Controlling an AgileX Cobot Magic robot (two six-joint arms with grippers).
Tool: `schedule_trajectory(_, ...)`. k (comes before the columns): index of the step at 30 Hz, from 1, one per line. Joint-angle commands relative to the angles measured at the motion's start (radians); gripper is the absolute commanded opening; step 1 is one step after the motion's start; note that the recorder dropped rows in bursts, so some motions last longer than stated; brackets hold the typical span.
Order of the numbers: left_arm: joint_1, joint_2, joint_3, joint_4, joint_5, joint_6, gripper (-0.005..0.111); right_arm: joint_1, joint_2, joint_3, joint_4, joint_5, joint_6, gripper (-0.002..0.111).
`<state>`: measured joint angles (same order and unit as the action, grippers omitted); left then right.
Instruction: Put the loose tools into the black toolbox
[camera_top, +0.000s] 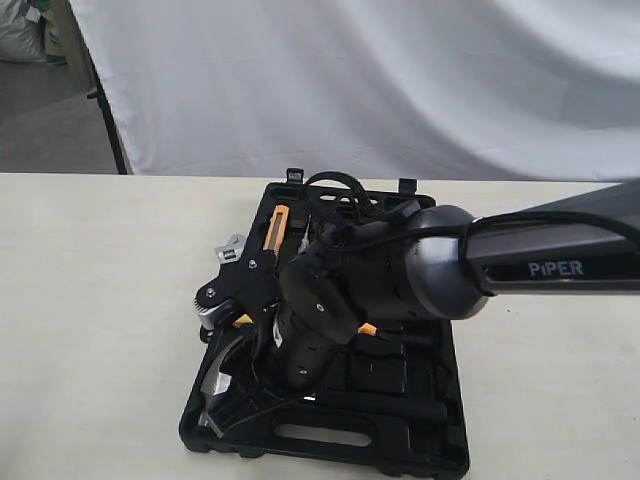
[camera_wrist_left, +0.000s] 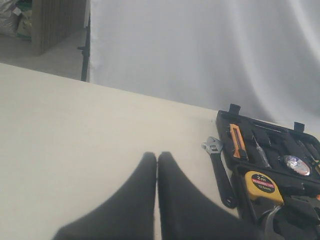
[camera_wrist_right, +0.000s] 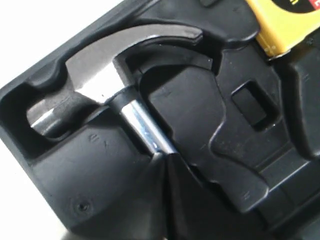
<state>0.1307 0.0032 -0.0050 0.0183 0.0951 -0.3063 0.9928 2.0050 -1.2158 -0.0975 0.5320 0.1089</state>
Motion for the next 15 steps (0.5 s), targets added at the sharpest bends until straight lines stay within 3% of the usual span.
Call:
schedule_trajectory(1, 0.025, -0.003, -0.003, 0.004, -0.007, -0.005, 0.001, -0.005, 0.05, 0.029, -0.014, 0.025, 0.006, 0.0)
schedule_trajectory(15, 0.025, -0.003, -0.003, 0.004, -0.007, -0.005, 0.001, -0.005, 0.066, 0.022, -0.025, -0.045, 0.006, 0.0)
